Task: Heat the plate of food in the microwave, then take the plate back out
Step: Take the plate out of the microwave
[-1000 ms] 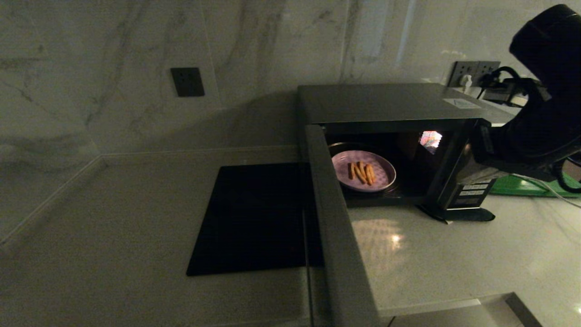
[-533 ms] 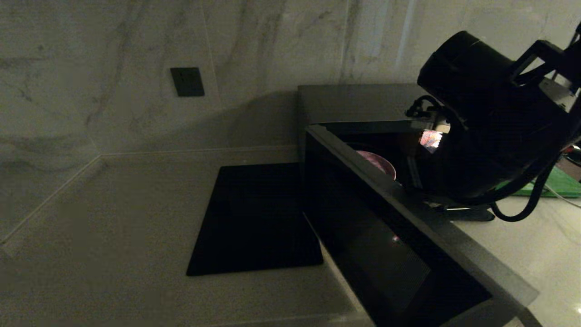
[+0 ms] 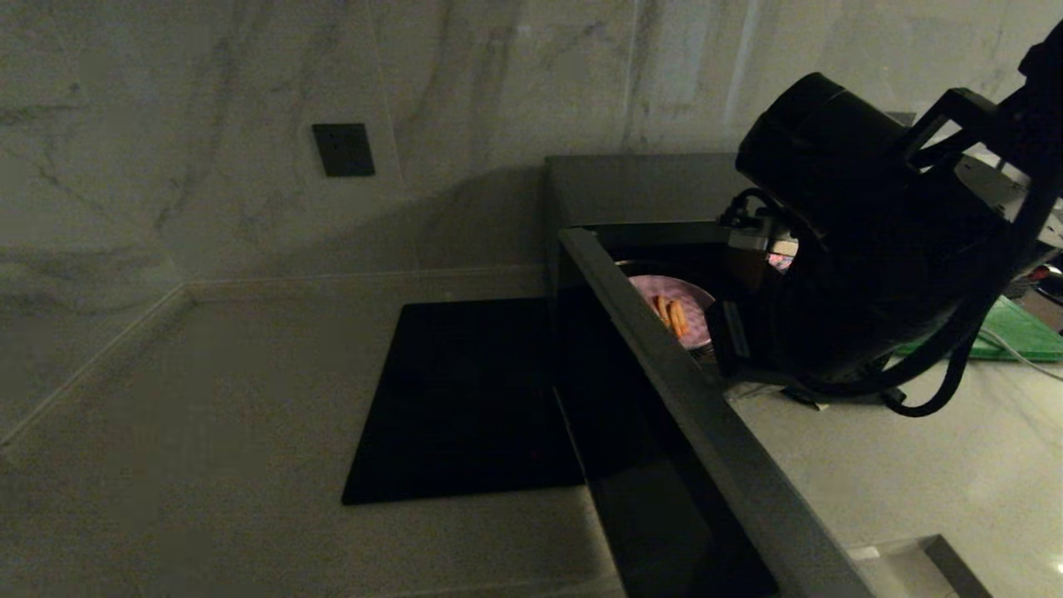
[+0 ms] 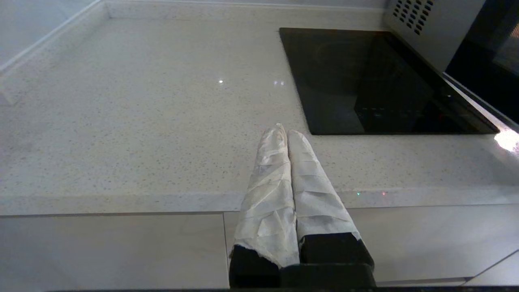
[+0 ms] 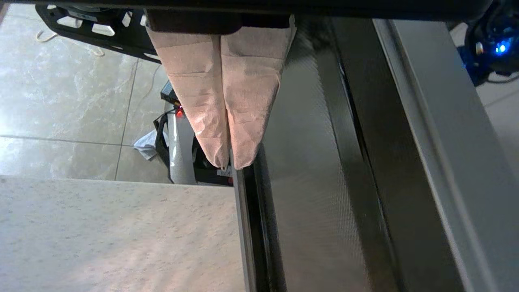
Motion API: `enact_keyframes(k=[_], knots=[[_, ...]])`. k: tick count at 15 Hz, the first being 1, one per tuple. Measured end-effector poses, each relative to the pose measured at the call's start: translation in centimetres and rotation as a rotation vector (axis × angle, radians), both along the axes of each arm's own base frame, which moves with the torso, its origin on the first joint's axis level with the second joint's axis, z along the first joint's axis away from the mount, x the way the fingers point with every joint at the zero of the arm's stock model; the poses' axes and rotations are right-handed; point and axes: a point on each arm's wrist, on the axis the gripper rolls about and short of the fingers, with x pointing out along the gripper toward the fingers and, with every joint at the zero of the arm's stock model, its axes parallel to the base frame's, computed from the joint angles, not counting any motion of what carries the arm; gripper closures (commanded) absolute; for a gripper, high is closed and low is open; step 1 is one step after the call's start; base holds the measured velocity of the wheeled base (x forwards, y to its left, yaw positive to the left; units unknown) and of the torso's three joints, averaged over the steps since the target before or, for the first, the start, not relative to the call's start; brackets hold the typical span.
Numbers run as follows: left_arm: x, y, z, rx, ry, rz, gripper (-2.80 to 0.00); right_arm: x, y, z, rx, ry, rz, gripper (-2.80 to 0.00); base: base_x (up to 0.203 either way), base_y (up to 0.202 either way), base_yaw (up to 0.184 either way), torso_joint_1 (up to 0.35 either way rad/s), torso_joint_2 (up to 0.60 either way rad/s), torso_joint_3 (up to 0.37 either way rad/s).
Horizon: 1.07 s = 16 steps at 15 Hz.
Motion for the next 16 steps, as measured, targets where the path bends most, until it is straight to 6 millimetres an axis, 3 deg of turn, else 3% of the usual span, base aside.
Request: enact_keyframes(k=[4, 7, 10, 16], knots=[[0.0, 0.0, 0.0, 0.0, 0.0, -0.001, 0.0, -0.2, 0.5, -0.1, 0.003, 0.005, 0.001, 0.0, 0.0, 0.0, 0.0, 0.0, 0.0, 0.0], [0.0, 0.0, 0.0, 0.0, 0.0, 0.0, 0.0, 0.4, 0.6, -0.4, -0.027, -0.036, -0.101, 0.0, 0.0, 0.0, 0.0, 0.0, 0.0, 0.0], [0.0, 0.0, 0.0, 0.0, 0.0, 0.0, 0.0, 2.8, 0.5, -0.9, -0.061, -0.182, -0.32, 0.0, 0.0, 0.0, 0.0, 0.0, 0.0, 0.0], [0.0, 0.0, 0.0, 0.0, 0.0, 0.0, 0.0, 7.8, -0.6, -1.4, 0.187, -0.315, -0.665, 0.0, 0.0, 0.0, 0.0, 0.0, 0.0, 0.0]])
